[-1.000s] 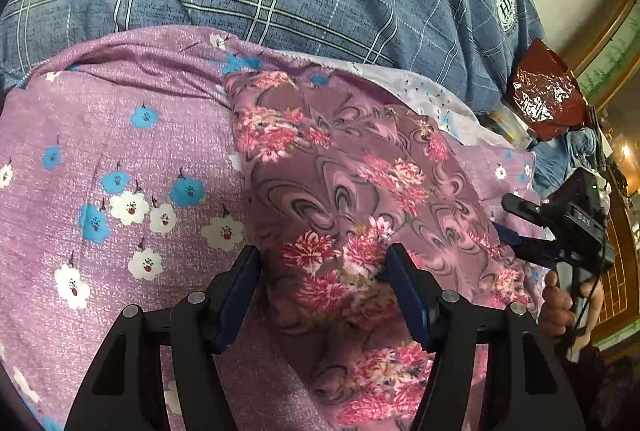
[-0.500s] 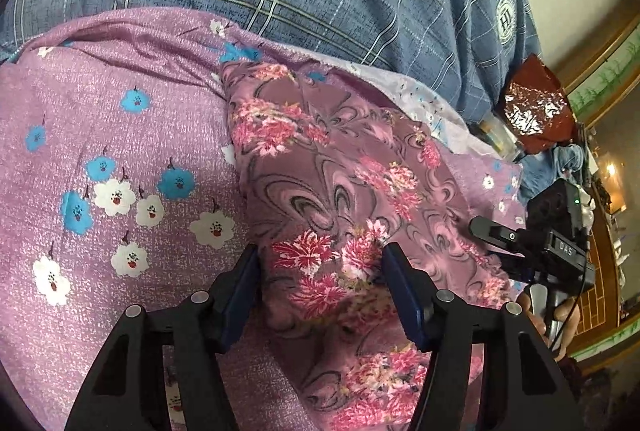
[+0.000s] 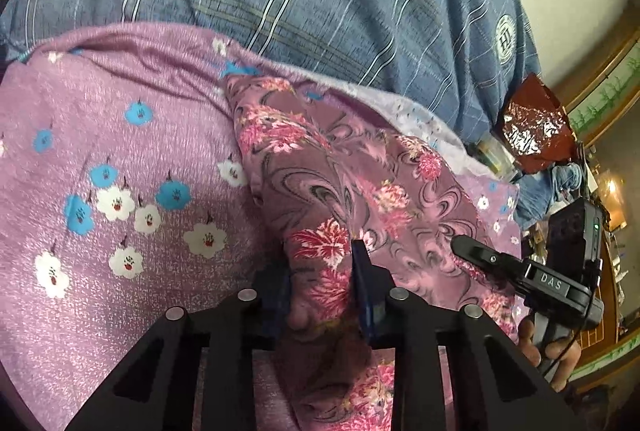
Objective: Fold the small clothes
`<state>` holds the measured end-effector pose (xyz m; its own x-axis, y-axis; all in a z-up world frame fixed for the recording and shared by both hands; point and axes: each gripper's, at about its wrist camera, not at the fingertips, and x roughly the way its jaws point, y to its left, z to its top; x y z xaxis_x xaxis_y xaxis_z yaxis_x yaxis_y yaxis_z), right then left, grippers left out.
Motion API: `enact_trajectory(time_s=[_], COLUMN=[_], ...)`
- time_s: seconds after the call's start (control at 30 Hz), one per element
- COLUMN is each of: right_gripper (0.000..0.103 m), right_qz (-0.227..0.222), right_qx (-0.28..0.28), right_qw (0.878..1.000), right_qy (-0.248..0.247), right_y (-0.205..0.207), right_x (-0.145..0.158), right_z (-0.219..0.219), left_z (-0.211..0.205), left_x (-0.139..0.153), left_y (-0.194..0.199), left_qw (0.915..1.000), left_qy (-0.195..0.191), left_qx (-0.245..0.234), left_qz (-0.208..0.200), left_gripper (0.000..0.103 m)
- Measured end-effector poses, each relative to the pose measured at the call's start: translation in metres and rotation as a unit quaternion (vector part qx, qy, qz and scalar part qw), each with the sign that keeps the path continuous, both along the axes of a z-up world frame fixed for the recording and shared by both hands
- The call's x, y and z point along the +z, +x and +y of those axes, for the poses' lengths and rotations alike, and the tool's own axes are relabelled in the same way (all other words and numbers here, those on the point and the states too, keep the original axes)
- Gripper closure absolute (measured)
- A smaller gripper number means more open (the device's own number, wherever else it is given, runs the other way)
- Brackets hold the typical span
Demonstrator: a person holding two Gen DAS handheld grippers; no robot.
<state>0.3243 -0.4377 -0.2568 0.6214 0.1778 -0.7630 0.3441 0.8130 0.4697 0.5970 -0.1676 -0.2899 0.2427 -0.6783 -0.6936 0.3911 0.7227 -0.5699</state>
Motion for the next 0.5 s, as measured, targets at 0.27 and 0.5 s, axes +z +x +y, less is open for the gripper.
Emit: enact_trajectory(time_s=[0.27, 0.5], right_gripper=[0.076, 0.076], right_qz=[-0.034, -0.064], right_qx=[0.011, 0.009], right_qw=[0.998, 0.996], right_qy=[-0.054, -0.062], right_y=[-0.007, -0.014], right_x=[0.030, 0.054], right_z=[0.024, 0.040], left_z=[0.005, 0.024], left_x=[0.031, 0.057], left_y=[-0.019, -0.038], left_qw=[0.9992, 0.9981], left_qy=[-0.011, -0.020], left_qx=[-0.010, -0.017], left_qz=[-0.038, -0.056], left_gripper=[0.080, 0.081])
